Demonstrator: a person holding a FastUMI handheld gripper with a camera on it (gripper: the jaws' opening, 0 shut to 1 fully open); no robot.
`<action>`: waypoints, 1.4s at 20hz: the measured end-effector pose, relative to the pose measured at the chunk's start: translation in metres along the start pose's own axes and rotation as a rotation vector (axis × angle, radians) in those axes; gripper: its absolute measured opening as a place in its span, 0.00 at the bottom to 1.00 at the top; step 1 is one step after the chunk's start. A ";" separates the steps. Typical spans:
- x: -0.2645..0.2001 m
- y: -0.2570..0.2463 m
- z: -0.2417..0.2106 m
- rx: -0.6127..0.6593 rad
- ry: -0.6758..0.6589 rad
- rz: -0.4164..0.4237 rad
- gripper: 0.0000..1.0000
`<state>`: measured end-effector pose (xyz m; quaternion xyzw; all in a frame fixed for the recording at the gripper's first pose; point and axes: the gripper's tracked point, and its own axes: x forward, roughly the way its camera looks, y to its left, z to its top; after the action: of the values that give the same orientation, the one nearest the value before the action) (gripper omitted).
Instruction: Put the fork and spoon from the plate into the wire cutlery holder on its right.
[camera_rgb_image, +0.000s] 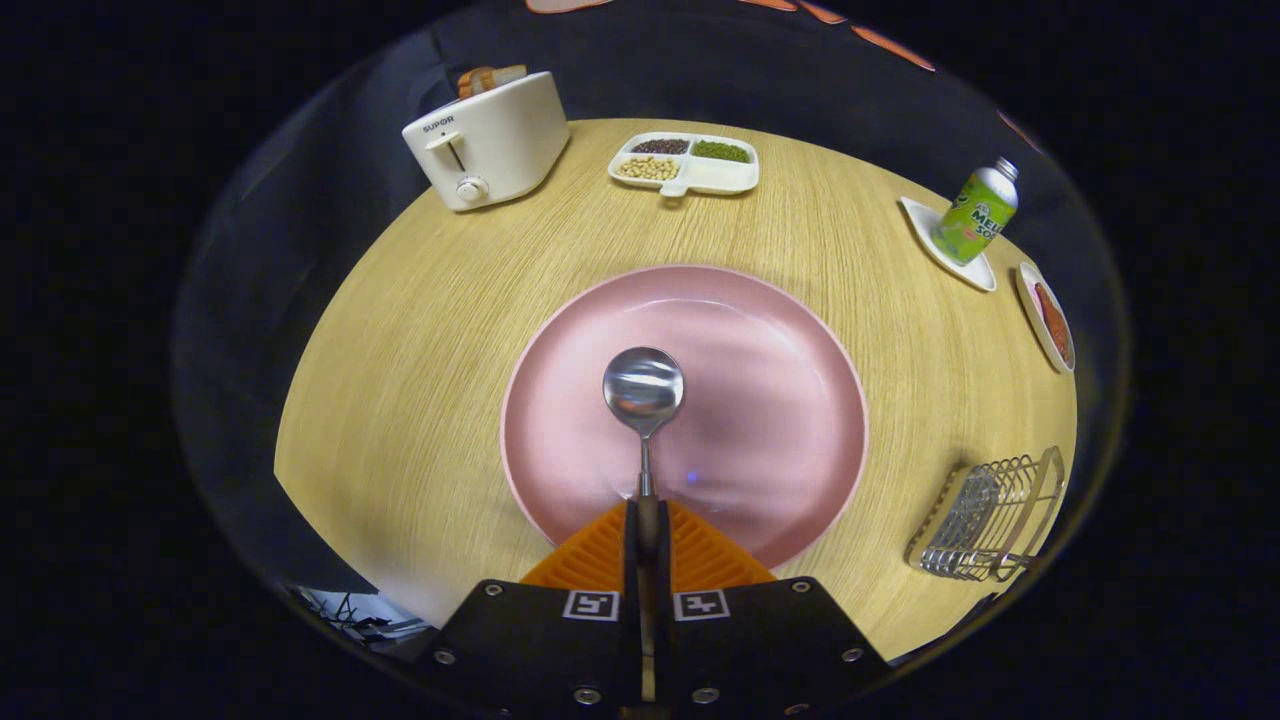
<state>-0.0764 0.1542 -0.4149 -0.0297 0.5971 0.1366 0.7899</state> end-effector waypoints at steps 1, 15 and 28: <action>-0.007 -0.004 0.004 0.009 -0.017 -0.001 0.06; -0.126 -0.094 0.029 0.134 -0.183 -0.127 0.06; -0.190 -0.173 0.007 0.214 -0.037 -0.207 0.05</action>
<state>-0.0739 -0.0449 -0.2528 -0.0040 0.5872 -0.0094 0.8094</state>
